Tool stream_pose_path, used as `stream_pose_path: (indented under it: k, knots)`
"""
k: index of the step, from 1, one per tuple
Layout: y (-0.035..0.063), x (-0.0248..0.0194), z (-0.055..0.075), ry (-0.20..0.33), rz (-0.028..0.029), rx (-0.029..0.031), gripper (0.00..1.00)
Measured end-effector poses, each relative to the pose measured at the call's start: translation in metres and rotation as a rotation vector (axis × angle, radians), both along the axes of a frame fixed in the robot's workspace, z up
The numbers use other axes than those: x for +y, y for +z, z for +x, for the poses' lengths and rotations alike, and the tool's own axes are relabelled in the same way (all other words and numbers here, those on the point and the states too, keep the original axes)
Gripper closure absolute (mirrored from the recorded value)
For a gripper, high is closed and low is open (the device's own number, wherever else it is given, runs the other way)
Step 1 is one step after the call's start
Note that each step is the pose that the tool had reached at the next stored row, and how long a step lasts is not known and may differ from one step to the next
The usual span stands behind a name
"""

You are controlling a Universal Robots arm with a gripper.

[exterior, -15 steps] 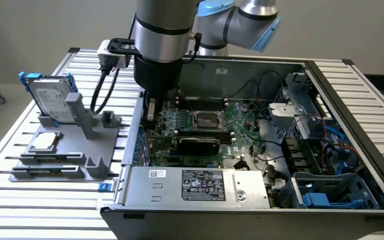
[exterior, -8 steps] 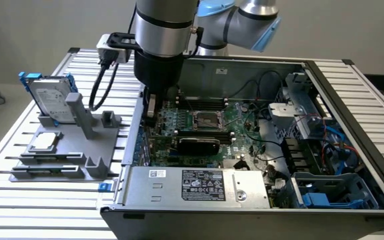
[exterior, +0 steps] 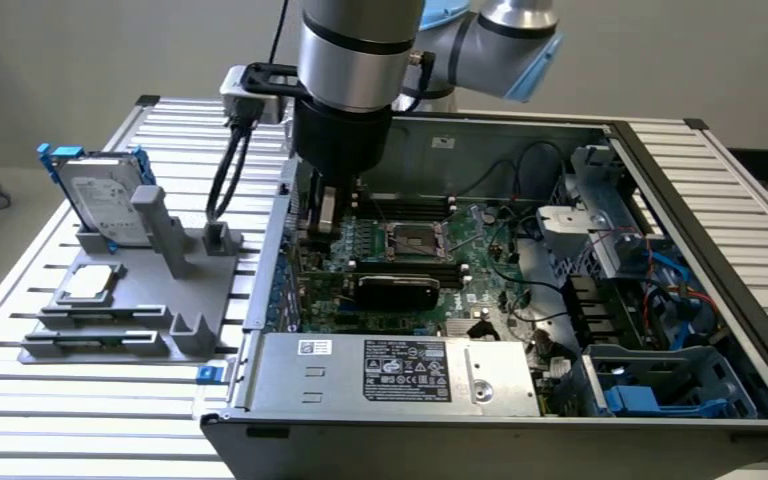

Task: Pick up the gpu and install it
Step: 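Press down on the gpu until it lock into place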

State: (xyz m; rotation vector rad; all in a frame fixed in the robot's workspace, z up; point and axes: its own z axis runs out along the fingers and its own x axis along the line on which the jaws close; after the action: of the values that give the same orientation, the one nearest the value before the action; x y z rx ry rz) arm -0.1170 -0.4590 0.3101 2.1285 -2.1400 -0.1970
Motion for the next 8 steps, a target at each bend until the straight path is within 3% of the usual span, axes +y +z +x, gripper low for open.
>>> stream_pose_path:
  k: [4, 8]
  knots:
    - [0.0001, -0.0001, 0.011, 0.000, 0.0066, -0.0023, 0.89]
    - [0.0001, 0.0000, 0.022, 0.000, 0.0191, -0.0106, 0.89]
